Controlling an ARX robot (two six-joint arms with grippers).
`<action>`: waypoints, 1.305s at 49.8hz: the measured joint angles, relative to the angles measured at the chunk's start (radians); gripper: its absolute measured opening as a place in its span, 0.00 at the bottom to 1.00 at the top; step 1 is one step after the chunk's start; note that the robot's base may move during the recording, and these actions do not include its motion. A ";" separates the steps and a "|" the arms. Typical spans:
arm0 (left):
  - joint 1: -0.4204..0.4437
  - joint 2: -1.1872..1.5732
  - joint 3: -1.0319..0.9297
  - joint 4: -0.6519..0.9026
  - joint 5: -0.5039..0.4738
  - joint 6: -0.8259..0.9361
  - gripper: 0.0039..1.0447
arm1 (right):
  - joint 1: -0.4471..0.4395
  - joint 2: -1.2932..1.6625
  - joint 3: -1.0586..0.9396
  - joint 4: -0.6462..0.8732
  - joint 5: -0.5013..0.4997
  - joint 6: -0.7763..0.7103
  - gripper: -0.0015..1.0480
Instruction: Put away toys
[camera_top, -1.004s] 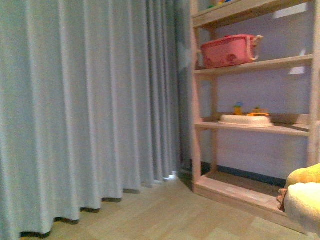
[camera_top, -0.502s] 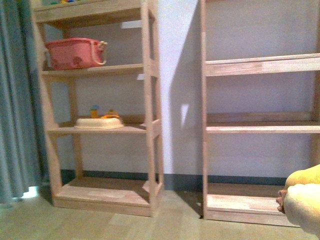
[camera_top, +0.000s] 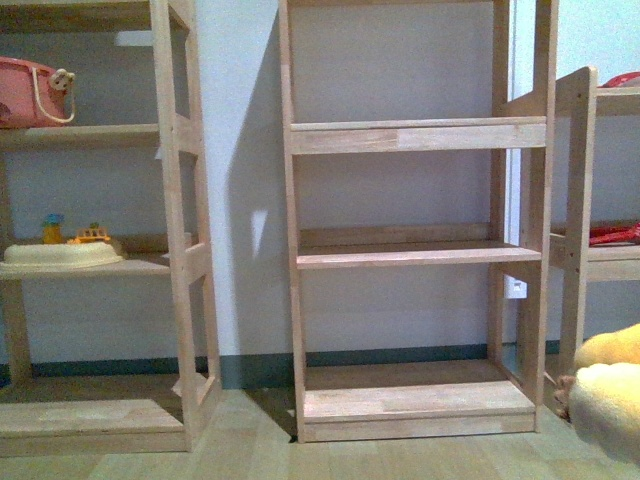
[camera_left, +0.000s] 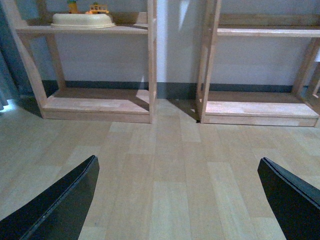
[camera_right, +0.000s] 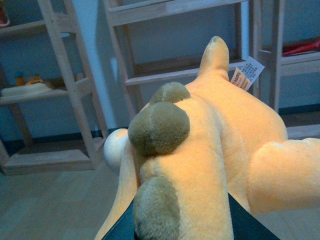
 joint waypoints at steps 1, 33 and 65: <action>0.000 0.000 0.000 0.000 0.000 0.000 0.95 | 0.000 0.000 0.000 0.000 -0.002 0.000 0.18; 0.000 0.000 0.000 0.000 0.000 0.001 0.95 | 0.001 0.000 0.000 0.000 -0.002 0.000 0.18; 0.000 0.000 0.000 0.000 0.000 0.001 0.95 | 0.001 0.000 0.000 0.000 -0.002 0.000 0.18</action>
